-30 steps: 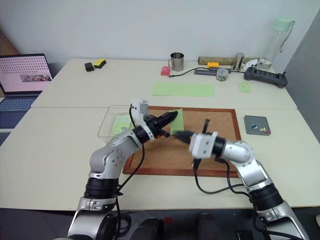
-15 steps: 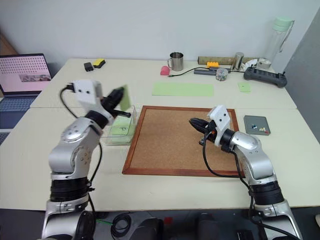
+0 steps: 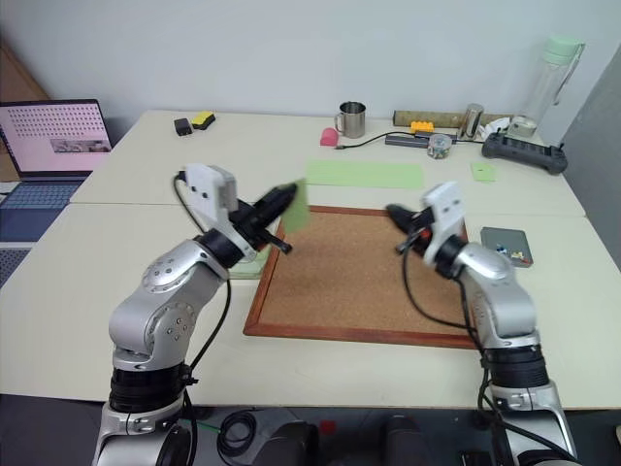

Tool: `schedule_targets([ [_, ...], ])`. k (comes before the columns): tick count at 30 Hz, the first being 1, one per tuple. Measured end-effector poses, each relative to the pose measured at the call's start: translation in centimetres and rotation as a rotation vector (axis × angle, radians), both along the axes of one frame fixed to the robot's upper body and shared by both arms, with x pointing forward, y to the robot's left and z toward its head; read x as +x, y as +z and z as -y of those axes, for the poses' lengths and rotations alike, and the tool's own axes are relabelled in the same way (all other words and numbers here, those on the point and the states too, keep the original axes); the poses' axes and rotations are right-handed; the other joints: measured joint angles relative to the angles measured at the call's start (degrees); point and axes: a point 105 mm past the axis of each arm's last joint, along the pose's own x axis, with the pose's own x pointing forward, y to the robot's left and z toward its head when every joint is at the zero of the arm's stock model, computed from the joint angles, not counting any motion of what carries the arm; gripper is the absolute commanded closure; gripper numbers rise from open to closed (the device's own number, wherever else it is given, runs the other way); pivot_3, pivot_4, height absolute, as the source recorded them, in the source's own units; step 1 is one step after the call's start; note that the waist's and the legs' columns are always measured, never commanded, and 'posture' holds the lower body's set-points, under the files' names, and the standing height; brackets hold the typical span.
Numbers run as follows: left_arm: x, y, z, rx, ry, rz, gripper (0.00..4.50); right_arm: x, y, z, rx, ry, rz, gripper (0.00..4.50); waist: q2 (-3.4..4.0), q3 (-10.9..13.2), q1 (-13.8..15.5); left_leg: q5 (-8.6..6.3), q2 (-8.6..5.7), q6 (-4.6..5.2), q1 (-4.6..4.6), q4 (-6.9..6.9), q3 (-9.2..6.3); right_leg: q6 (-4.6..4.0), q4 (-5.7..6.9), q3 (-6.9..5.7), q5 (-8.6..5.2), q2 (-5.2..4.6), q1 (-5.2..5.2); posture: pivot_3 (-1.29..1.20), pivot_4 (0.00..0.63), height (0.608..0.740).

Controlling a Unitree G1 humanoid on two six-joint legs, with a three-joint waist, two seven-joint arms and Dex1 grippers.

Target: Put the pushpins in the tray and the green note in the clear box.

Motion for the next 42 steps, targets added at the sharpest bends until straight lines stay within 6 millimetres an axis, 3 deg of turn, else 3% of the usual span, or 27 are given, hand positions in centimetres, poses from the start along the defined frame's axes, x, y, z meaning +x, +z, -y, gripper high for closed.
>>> schedule_targets([
  [4, -1.5, -0.9, 2.7, 0.098, -0.19, -0.027, 4.46, 1.0, -0.4, 7.0, -0.007, -0.293, -0.027, 4.5, 0.0, 0.0, -0.05, 0.0, 0.02, 0.01, 0.03, -0.01, 0.17, 0.0, 0.03, 0.03, 0.0, 0.06, -0.02, 0.0, 0.15, 0.74],
  [7, -2.5, -0.8, 4.4, 0.177, -0.319, -0.001, 4.46, 1.3, -1.8, 10.6, -0.029, -0.411, -0.09, 4.5, 0.01, 0.0, -0.03, 0.0, 0.01, 0.03, 0.04, -0.01, 0.28, -0.01, 0.0, 0.12, 0.0, 0.05, 0.0, 0.0, 0.15, 0.74],
  [15, -3.0, -1.3, 6.1, 0.277, -0.478, 0.03, 4.46, 2.5, -5.3, 13.6, 0.026, -0.462, -0.262, 4.5, 0.03, 0.01, -1.52, -0.01, 0.05, 0.05, 0.08, -0.03, 0.38, -0.01, -0.02, 0.22, -0.01, 0.08, -0.01, 0.0, 0.15, 0.74],
  [19, -2.9, -1.5, 6.2, 0.286, -0.472, 0.033, 4.49, 3.2, -5.9, 13.8, 0.057, -0.451, -0.293, 4.26, 0.04, 0.02, -1.49, -0.01, 0.03, 0.05, 0.07, -0.02, 0.39, 0.0, -0.03, 0.25, 0.0, 0.06, -0.01, 0.0, 0.15, 0.74],
  [27, -3.0, -2.1, 6.3, 0.273, -0.466, 0.014, 4.5, 3.8, -6.8, 14.9, 0.077, -0.464, -0.314, 2.48, 0.04, 0.02, -1.33, -0.01, 0.03, 0.05, 0.05, -0.02, 0.39, 0.0, -0.06, 0.25, 0.0, 0.05, 0.0, 0.0, 0.15, 0.74],
  [36, -2.9, -2.6, 6.2, 0.27, -0.455, -0.012, 4.5, 3.7, -5.8, 15.7, 0.054, -0.468, -0.262, 0.43, 0.04, 0.02, -1.37, -0.01, 0.03, 0.05, 0.06, -0.01, 0.38, 0.0, -0.04, 0.25, 0.0, 0.06, 0.0, 0.0, 0.15, 0.74],
  [39, -2.8, -2.4, 6.0, 0.263, -0.443, -0.013, 4.5, 3.3, -4.1, 14.4, 0.02, -0.368, -0.186, 0.43, 0.04, 0.02, -1.37, -0.01, 0.04, 0.04, 0.06, -0.02, 0.36, 0.01, -0.04, 0.23, -0.01, 0.06, 0.0, 0.0, 0.15, 0.74],
  [42, -1.5, -1.8, 4.0, 0.235, -0.337, -0.036, 4.5, 1.6, -2.6, 10.5, -0.015, -0.138, -0.139, 0.43, 0.04, 0.02, -1.43, -0.01, 0.1, 0.04, 0.06, -0.02, 0.2, 0.01, 0.0, 0.12, -0.01, 0.1, 0.0, 0.0, 0.15, 0.74],
])
